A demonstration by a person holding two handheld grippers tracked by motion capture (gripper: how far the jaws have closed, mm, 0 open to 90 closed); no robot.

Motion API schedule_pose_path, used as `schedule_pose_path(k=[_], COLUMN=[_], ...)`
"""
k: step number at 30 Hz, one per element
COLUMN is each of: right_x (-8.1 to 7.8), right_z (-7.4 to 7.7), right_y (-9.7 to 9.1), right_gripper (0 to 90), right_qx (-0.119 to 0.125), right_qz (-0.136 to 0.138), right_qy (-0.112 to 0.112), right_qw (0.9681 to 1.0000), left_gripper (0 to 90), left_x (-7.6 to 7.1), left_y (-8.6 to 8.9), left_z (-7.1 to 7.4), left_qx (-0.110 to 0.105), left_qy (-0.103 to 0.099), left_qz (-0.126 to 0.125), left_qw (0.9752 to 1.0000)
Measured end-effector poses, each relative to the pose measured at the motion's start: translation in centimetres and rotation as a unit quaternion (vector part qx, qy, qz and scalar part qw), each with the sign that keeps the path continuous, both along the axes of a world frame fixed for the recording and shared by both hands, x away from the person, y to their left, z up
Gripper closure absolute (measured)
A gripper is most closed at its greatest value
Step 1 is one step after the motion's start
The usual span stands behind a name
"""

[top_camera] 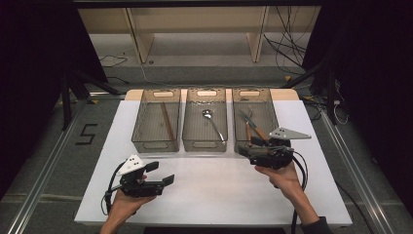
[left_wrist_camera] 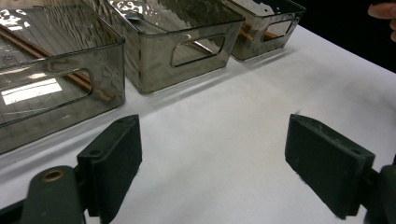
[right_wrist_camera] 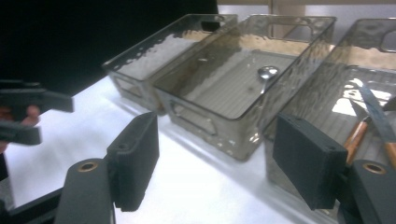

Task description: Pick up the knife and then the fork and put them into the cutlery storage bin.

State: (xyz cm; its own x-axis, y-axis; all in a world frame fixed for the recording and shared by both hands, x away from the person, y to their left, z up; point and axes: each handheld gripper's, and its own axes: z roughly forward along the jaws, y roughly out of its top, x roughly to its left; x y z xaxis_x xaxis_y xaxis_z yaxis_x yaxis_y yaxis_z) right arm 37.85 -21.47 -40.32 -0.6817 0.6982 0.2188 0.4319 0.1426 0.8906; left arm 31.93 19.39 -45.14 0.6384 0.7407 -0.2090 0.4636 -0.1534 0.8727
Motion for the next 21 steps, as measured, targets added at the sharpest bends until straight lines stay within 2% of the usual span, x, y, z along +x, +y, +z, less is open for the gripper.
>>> schedule_pose_path(k=[8,21], right_x=[-2.2,-4.2], right_z=[-0.9,-2.9], right_y=[0.1,0.1], right_gripper=[30.4,27.1], right_qx=[0.006,0.002], right_qz=[0.02,0.032], right_qy=[-0.018,-0.029], right_qw=[0.9996,0.9991], left_gripper=[18.7,18.7], left_x=[-0.2,-0.6], left_y=[0.1,0.1], left_z=[-0.2,-0.8], left_qx=[0.0,0.002], left_qy=[-0.002,-0.002], left_qz=[-0.001,-0.007], left_qw=[1.0,1.0])
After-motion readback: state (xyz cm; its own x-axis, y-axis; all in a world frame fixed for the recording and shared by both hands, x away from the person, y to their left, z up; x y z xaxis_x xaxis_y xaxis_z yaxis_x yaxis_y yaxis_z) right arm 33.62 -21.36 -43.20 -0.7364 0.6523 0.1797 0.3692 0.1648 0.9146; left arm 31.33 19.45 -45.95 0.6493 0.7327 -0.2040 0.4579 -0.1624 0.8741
